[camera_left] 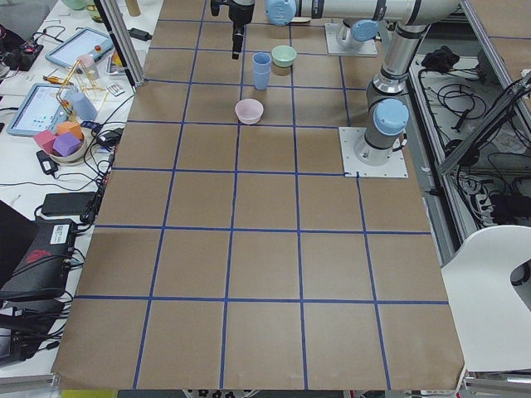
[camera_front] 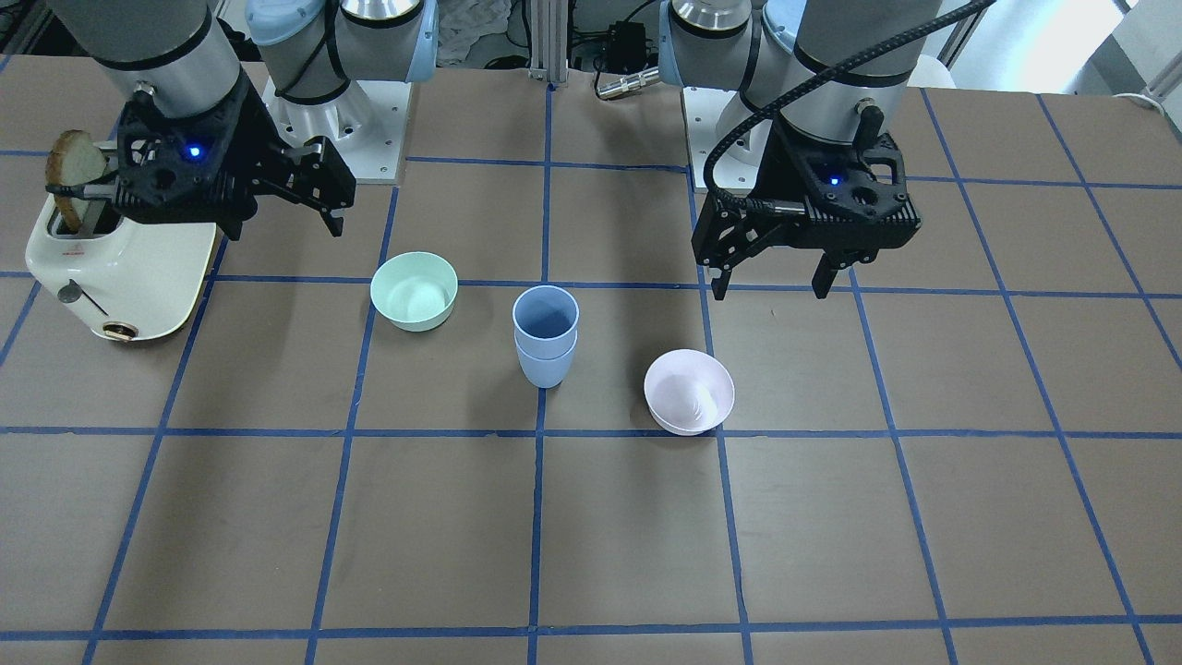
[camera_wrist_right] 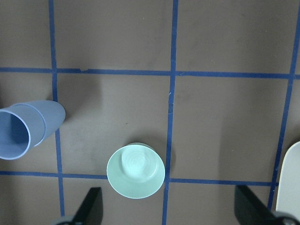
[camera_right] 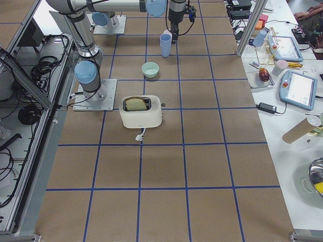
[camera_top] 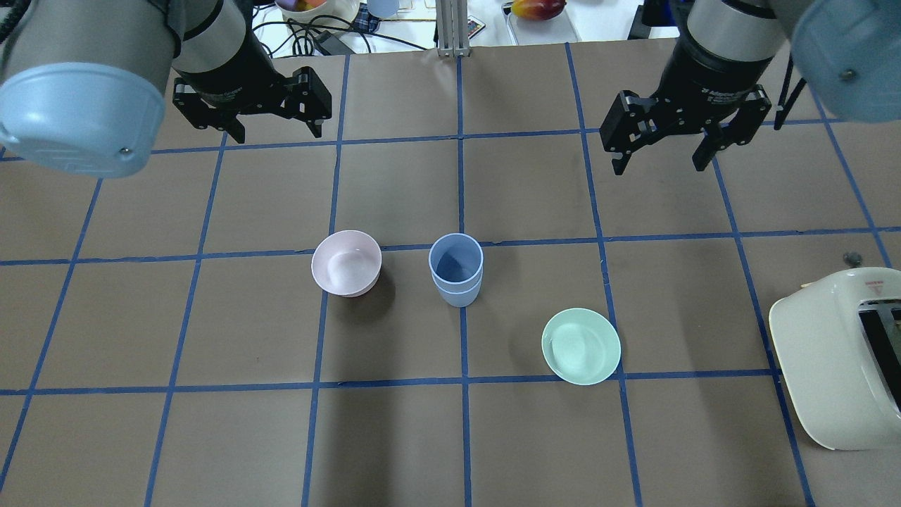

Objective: Stack blue cups with both arms

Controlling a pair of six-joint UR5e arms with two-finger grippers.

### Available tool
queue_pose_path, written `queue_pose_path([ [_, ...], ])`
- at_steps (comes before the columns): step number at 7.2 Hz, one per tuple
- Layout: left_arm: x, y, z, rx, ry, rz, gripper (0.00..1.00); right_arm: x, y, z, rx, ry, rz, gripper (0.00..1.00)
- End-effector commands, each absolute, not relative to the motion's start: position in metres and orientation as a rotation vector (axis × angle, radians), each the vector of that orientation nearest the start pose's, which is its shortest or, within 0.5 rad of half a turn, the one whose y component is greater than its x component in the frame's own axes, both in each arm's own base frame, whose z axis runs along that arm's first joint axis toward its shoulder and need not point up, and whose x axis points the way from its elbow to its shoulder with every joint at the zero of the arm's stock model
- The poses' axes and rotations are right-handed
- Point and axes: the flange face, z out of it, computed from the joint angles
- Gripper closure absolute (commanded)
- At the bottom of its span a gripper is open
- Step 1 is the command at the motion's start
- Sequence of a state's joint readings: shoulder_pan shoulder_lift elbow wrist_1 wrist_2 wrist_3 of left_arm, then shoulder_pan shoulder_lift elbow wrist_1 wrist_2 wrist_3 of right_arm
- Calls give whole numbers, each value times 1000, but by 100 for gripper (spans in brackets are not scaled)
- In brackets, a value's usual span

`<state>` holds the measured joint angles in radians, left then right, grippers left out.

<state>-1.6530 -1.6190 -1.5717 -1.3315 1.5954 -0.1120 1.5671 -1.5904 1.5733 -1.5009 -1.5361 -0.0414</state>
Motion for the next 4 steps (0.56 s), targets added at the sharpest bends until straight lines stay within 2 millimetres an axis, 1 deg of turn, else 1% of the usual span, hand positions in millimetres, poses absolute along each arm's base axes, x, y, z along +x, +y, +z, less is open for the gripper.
queue_pose_path([
  [1, -174, -516, 489, -49, 3121, -300, 0, 134, -438, 493, -57, 3125, 96, 0],
  [4, -174, -516, 489, -49, 3121, -300, 0, 131, -439, 496, -54, 3162, 86, 0],
])
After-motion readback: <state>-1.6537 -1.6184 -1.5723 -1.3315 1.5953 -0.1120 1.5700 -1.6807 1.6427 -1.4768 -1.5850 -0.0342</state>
